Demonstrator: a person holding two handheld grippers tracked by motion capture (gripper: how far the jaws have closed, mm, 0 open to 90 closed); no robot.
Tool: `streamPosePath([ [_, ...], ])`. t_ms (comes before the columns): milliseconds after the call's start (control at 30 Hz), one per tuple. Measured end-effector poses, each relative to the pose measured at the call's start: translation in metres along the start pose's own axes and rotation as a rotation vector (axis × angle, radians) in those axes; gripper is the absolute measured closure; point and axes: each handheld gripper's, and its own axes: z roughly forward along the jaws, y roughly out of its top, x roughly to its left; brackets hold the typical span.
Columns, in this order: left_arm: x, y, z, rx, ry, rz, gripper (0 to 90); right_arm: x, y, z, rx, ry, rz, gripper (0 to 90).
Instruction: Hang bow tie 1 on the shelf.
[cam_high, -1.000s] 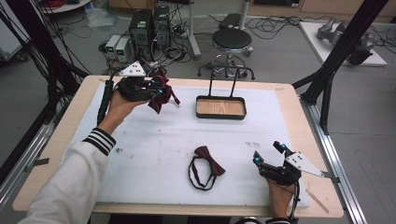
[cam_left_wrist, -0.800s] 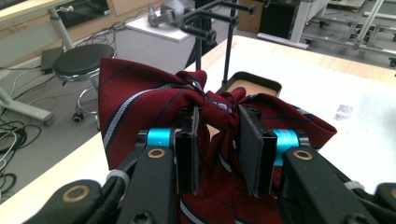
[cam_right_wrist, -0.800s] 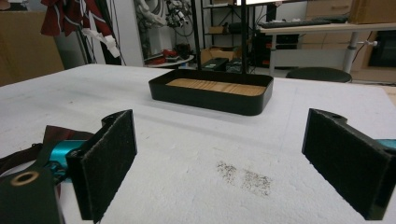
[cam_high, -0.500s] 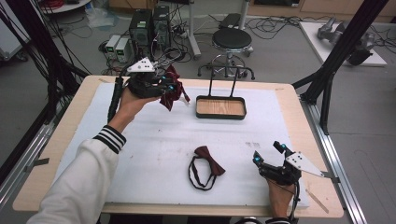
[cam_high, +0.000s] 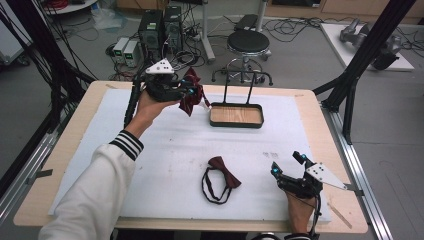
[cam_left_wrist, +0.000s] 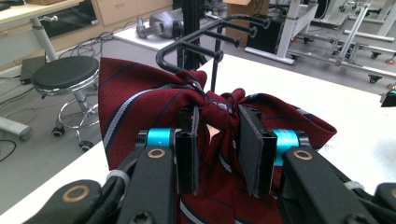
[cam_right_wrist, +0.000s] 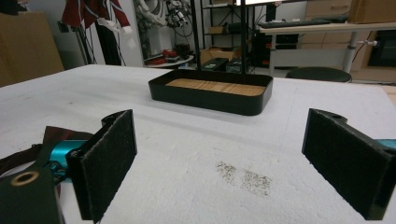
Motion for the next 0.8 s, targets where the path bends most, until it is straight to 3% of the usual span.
streamPosePath([
  [800, 0.003, 0.029, 0.025, 0.006, 0.007, 0.015, 69.5, -0.001, 0.000, 0.000, -0.007, 0.002, -0.001, 9.3],
])
